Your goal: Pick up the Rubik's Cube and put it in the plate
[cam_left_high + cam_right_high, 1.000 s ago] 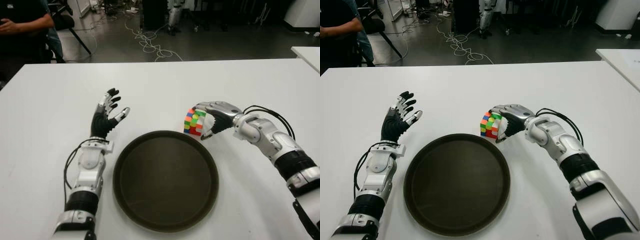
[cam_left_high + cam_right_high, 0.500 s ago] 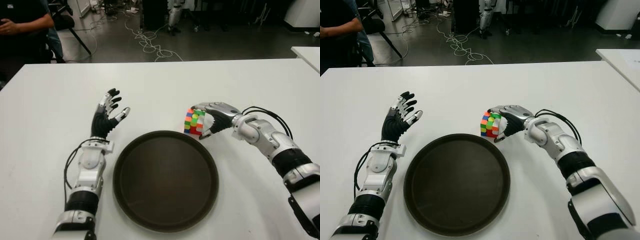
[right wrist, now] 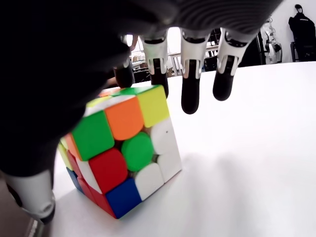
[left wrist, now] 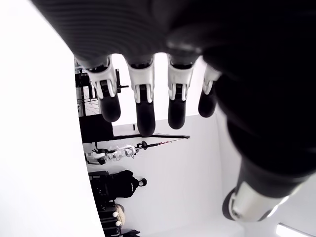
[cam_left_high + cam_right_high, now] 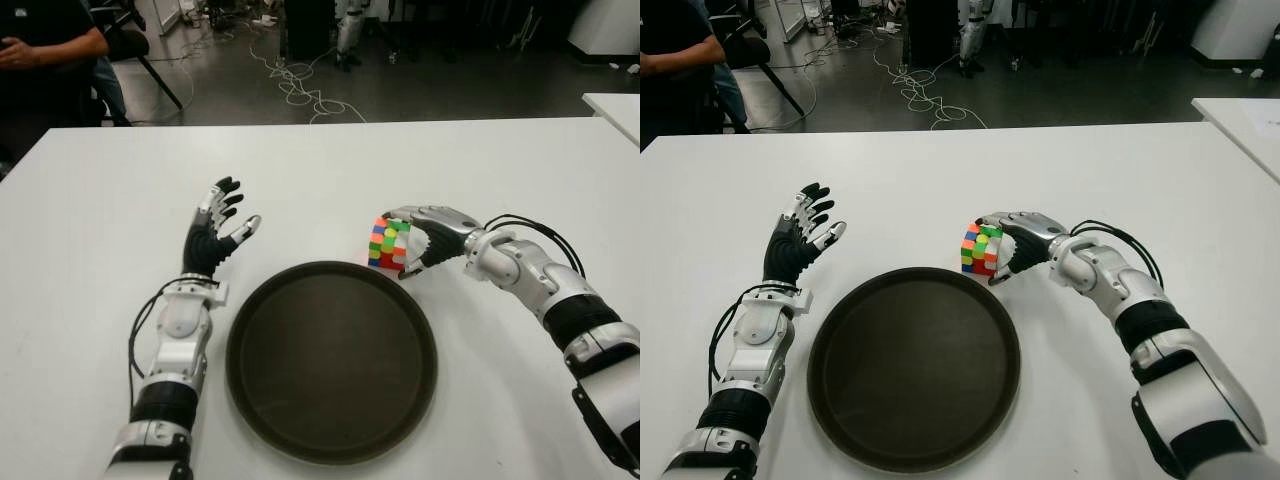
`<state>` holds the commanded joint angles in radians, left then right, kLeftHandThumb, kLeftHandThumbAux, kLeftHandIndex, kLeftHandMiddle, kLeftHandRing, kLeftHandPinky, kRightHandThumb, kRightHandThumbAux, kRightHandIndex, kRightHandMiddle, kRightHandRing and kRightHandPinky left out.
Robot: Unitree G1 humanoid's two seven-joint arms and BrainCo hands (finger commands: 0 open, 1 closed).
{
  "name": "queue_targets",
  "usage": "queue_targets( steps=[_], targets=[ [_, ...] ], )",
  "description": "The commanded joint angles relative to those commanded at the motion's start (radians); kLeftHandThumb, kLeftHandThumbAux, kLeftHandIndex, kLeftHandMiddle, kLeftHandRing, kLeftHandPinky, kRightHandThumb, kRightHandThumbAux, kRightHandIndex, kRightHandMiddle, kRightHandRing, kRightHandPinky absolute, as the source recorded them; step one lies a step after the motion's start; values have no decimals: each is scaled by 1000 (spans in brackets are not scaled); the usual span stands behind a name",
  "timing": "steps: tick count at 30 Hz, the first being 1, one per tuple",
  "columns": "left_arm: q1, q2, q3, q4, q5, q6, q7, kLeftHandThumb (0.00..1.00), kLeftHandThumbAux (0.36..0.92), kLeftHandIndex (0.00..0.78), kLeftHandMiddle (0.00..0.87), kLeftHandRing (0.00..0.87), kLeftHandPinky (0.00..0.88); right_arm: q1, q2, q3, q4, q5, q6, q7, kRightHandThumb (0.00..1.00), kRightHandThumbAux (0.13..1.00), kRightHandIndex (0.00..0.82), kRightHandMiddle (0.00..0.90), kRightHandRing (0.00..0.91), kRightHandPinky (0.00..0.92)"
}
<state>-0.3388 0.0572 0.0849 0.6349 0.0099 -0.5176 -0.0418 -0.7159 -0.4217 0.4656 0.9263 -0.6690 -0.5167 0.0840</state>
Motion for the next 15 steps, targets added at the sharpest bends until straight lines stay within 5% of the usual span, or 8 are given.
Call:
queue_targets(
  steps=[15],
  targets=[
    [2,-1,-2,1,-6,-10,-10,37,742,95,164,144,127,6,18,-1,18,7,-6,-29,0,660,129,151,167,178]
  ],
)
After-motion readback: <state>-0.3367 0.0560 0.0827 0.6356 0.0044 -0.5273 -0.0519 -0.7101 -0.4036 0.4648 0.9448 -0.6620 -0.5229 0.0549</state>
